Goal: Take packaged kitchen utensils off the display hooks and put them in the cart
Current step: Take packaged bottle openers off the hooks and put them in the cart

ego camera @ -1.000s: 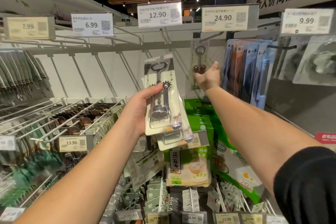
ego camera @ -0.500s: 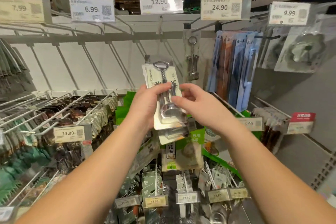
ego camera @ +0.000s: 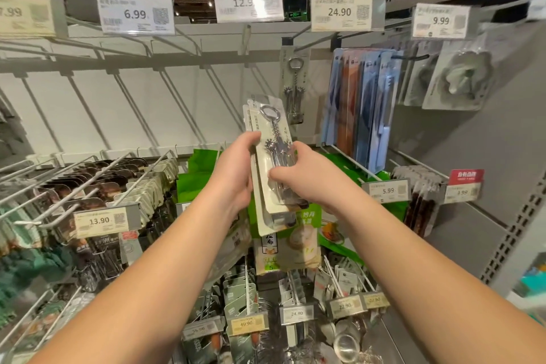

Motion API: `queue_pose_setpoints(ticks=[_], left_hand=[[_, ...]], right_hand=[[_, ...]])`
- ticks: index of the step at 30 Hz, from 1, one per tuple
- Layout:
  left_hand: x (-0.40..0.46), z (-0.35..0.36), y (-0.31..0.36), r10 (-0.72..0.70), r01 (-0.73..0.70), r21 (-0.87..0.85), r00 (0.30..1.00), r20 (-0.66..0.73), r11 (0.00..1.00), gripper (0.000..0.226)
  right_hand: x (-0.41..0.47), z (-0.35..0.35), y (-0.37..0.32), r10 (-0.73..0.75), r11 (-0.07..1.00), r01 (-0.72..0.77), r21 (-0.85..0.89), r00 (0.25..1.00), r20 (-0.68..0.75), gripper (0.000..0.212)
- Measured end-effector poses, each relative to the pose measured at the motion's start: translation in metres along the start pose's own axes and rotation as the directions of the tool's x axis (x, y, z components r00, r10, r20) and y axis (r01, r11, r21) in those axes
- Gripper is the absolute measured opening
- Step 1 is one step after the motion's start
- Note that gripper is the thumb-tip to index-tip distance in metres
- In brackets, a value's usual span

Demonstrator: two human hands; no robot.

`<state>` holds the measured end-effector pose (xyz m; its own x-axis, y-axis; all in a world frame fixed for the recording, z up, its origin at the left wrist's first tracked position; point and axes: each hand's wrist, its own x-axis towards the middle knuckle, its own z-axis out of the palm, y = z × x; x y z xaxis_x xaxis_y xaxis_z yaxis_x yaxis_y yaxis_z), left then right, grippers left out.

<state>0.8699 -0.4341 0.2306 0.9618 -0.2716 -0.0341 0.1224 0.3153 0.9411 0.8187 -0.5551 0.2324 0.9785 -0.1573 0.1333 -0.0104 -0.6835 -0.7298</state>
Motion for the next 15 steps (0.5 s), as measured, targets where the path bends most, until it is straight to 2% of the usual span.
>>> queue_pose_setpoints(ticks=[6, 15], left_hand=[[-0.007, 0.001, 0.002, 0.003, -0.003, -0.009, 1.000, 0.000, 1.000, 0.026], [-0.011, 0.004, -0.006, 0.005, -0.004, -0.057, 1.000, 0.020, 0.998, 0.026]], right_hand=[[-0.001, -0.006, 0.001, 0.017, 0.999, -0.014, 0.048, 0.998, -0.054, 0.062], [-0.002, -0.002, 0.008, 0.026, 0.997, -0.014, 0.079, 0.987, -0.158, 0.050]])
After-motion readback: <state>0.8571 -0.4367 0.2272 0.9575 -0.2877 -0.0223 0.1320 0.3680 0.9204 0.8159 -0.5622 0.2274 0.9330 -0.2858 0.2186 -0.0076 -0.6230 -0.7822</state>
